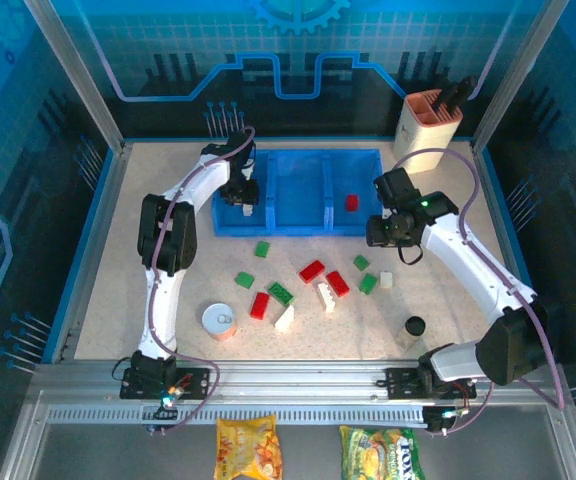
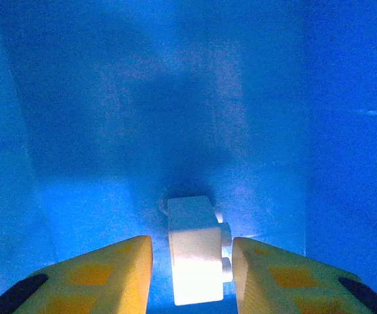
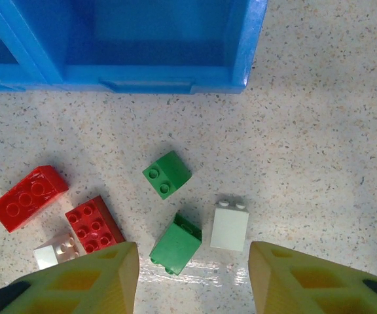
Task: Sort the legos into containers by color
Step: Place the lego in the container.
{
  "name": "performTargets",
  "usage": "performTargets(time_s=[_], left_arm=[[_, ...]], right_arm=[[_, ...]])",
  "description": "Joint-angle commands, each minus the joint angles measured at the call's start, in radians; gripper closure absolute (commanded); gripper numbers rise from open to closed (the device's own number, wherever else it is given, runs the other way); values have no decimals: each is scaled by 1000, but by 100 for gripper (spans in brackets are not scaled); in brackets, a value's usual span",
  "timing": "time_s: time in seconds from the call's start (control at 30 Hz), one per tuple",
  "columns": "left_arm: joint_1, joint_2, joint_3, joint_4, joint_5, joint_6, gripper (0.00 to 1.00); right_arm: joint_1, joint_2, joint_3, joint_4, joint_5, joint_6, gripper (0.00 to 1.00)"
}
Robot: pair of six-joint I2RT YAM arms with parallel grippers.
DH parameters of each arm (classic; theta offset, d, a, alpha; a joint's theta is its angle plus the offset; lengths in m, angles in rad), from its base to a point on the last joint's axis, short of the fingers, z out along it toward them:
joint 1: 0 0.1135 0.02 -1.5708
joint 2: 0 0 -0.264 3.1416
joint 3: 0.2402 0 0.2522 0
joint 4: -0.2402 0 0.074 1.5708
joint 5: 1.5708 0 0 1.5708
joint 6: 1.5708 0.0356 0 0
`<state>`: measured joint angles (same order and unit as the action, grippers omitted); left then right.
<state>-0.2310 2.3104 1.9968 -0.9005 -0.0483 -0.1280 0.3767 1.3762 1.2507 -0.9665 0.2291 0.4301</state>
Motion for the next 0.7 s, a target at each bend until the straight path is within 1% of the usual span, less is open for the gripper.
performTargets(time_s=[0.0,0.27,0.37,0.57,0.67], left_arm=[[4,-72,23,-53,10,3,61],[5,-253,-93,-89,34,5,60],[9,-329,-142,-102,39,10,60],[22,-485,-281,-100,44,19,59],[34,-559,-359,-94,44,26,59]], right_arm=[[19,-26,15,-28,5,14,51],[22,-22,-35,2,-7,2,50],[22,-14,-65,19,-30,5,50],[24,-5,-138,73,-45,33,49],[23,-5,-164,85,-28,80,49]])
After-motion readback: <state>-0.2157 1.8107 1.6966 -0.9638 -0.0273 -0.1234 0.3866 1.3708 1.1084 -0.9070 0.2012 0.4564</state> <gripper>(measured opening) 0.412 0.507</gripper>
